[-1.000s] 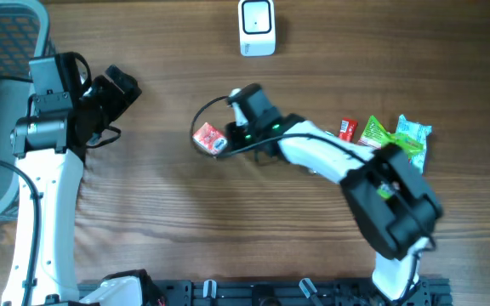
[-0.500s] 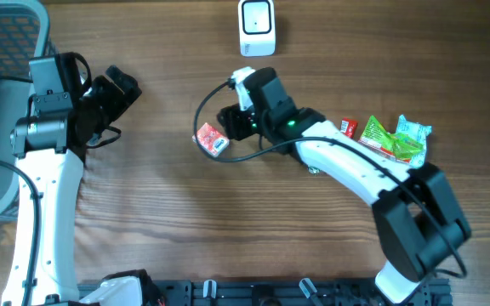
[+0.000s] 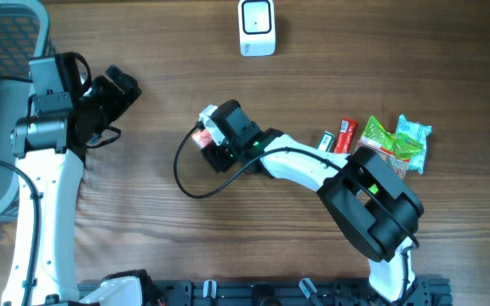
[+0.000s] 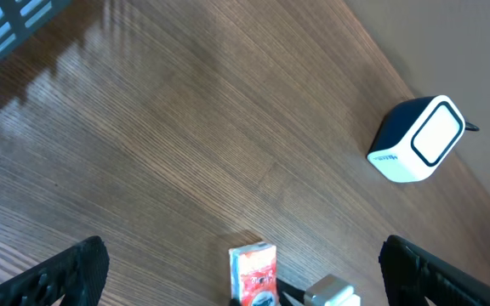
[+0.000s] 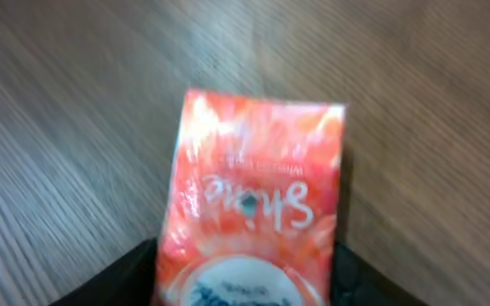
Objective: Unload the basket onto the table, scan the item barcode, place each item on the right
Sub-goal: 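Grasp the red-and-white box and pull it rightward with the right gripper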
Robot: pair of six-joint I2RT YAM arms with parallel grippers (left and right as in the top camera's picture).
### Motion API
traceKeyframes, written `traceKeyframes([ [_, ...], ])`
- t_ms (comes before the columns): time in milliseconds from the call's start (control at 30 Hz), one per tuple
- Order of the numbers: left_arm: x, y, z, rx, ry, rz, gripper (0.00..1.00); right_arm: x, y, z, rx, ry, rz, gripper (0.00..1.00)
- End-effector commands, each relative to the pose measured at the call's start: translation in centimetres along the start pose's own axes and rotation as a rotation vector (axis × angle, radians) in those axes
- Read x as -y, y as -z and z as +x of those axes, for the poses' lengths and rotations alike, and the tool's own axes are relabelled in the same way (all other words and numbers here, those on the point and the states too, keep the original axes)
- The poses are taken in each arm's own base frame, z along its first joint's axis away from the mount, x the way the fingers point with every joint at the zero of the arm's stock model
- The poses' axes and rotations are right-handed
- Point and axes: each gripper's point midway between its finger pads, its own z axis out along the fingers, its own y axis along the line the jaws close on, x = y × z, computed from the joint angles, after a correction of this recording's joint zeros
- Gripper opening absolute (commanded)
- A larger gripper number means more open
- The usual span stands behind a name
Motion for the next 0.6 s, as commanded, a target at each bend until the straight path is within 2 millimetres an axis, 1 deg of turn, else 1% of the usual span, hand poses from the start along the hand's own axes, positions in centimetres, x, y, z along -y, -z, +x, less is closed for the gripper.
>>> traceKeyframes([
  [0,0.0,0.4,-0.3,0.017,-0.008,0.0,1.0,1.2,2.9,-0.7,-0.005,-0.009,0.075,0.5],
  [33,0.0,0.4,-0.3,0.017,-0.008,0.0,1.0,2.0,4.4,-0.5,-0.021,-0.022,0.135,0.44],
  [133,0.0,0.4,-0.3,0.017,-0.008,0.0,1.0,4.2,8.3,0.4,-0.068,-0.056,0.297,0.4],
  [167,0.0,0.4,-0.3,0.017,-0.008,0.0,1.0,4.3,9.2,0.8,-0.09,-0.056,0.31,0.39],
  [200,0.0,0.4,-0.3,0.016,-0.008,-0.001,1.0,4.2,10.1,1.8,-0.129,-0.062,0.315,0.38],
  [333,0.0,0.4,-0.3,0.017,-0.008,0.0,1.0,4.2,10.6,4.0,-0.214,-0.105,0.324,0.39],
  [400,0.0,0.4,-0.3,0.017,-0.008,0.0,1.0,4.2,10.6,4.8,-0.24,-0.11,0.326,0.42],
  [433,0.0,0.4,-0.3,0.017,-0.008,0.0,1.0,4.3,10.5,5.1,-0.246,-0.11,0.327,0.55],
  [467,0.0,0.4,-0.3,0.016,-0.008,-0.001,1.0,4.3,10.4,5.5,-0.25,-0.11,0.327,0.76],
  [500,0.0,0.4,-0.3,0.017,-0.008,0.0,1.0,4.3,10.3,5.6,-0.254,-0.11,0.327,0.88],
  [567,0.0,0.4,-0.3,0.016,-0.008,-0.001,1.0,4.3,10.6,5.2,-0.244,-0.11,0.327,0.88],
])
